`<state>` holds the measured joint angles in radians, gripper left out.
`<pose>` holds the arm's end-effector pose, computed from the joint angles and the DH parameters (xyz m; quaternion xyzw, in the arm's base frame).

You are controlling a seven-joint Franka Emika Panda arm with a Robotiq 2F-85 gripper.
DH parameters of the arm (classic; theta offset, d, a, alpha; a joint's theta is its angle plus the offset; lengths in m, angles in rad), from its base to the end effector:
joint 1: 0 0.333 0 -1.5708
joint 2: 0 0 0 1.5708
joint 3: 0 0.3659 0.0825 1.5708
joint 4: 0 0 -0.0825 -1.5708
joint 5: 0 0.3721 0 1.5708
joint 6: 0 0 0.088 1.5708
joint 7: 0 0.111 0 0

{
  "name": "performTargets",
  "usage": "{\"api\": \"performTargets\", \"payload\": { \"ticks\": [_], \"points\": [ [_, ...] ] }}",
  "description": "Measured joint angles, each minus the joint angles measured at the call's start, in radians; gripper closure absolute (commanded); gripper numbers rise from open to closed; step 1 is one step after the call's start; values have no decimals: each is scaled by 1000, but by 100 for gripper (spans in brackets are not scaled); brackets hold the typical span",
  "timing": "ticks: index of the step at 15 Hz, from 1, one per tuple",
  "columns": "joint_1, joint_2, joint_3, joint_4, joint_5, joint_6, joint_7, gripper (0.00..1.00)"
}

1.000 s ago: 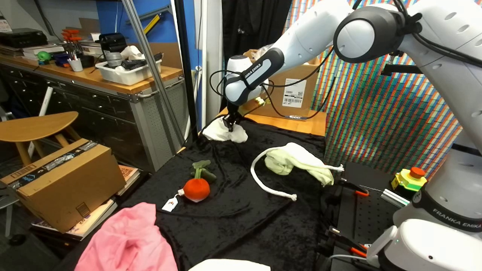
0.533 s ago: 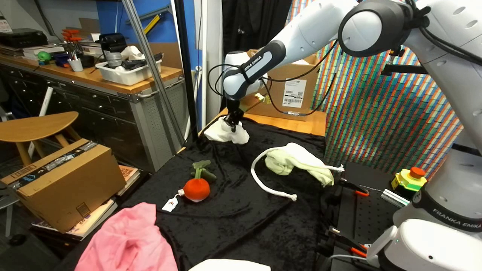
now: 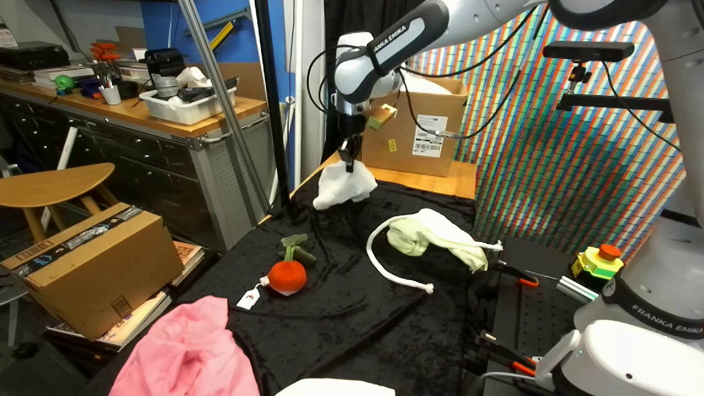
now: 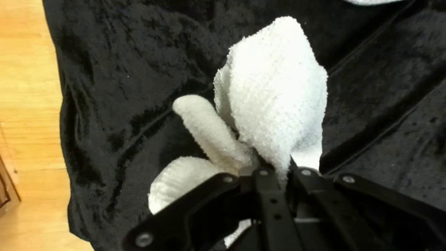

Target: Pile the white rope, towels, t-shirts and radish together on the right side of the table

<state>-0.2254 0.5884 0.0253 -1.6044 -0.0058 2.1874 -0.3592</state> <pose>0.6948 -0.1442 0.3304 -0.9969 -0.0790 0.0012 0.0052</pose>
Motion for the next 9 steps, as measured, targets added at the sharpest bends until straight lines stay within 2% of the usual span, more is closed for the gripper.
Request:
{"api": "performTargets", "payload": {
  "ticks": [9],
  "points": [
    [-27,-465,-20,-370,41,-204,-272,93]
  ]
}}
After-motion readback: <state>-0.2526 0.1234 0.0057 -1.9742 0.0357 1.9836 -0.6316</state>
